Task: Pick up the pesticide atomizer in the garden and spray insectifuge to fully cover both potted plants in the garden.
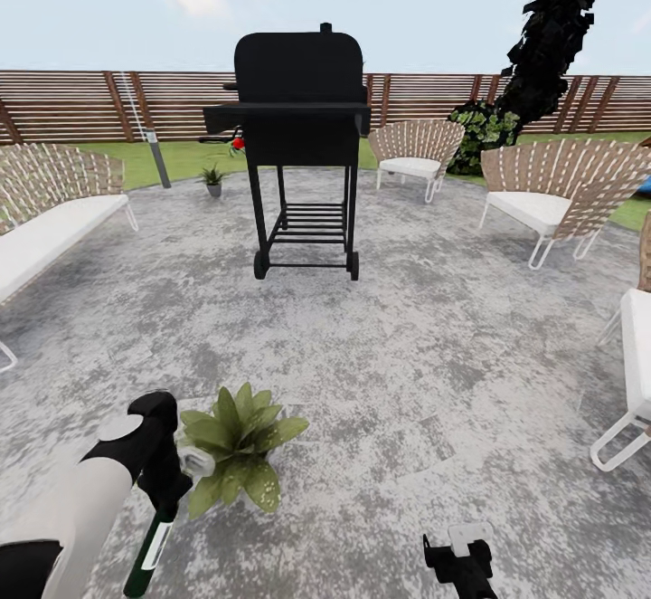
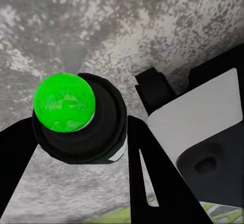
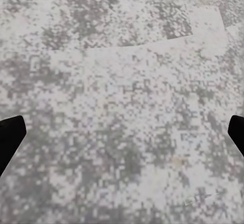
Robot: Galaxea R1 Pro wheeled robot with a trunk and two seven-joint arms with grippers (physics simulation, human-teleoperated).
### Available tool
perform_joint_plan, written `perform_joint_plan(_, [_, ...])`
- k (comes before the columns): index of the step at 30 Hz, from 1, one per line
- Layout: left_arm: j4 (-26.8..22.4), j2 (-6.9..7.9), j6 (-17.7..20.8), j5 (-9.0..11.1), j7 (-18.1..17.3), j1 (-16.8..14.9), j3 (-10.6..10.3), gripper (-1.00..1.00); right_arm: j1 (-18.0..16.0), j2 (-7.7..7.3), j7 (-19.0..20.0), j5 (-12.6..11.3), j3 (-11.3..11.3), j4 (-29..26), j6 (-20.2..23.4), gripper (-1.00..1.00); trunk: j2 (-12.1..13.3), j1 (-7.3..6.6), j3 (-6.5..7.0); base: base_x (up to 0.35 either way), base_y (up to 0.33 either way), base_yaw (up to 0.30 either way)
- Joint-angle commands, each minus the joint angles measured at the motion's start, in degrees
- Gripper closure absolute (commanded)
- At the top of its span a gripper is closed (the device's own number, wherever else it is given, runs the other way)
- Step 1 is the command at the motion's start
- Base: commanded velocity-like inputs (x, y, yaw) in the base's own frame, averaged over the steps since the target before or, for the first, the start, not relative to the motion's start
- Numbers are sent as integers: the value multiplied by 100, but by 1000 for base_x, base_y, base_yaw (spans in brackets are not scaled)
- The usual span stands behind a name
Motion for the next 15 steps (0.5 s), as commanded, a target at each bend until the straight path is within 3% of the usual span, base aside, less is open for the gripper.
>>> perform_joint_plan(1, [-16, -7, 60, -60, -54, 45, 18, 100, -3, -3, -47, 6, 46, 4, -6, -100, -2, -1, -5, 0, 0, 0])
perform_joint_plan(7, [-89, 14, 66, -46, -54, 127, 53, 100, -3, -3, -47, 6, 48, 6, -6, -100, -2, -1, -5, 0, 0, 0])
perform_joint_plan(12, [-518, 3, 94, -33, -54, 131, 69, 100, -3, -3, -47, 6, 48, 9, -6, -100, -2, -1, -5, 0, 0, 0])
perform_joint_plan(15, [-638, -5, 102, 94, -54, 131, 70, 100, -3, -3, -47, 6, 48, 9, -6, -100, -2, -1, -5, 0, 0, 0])
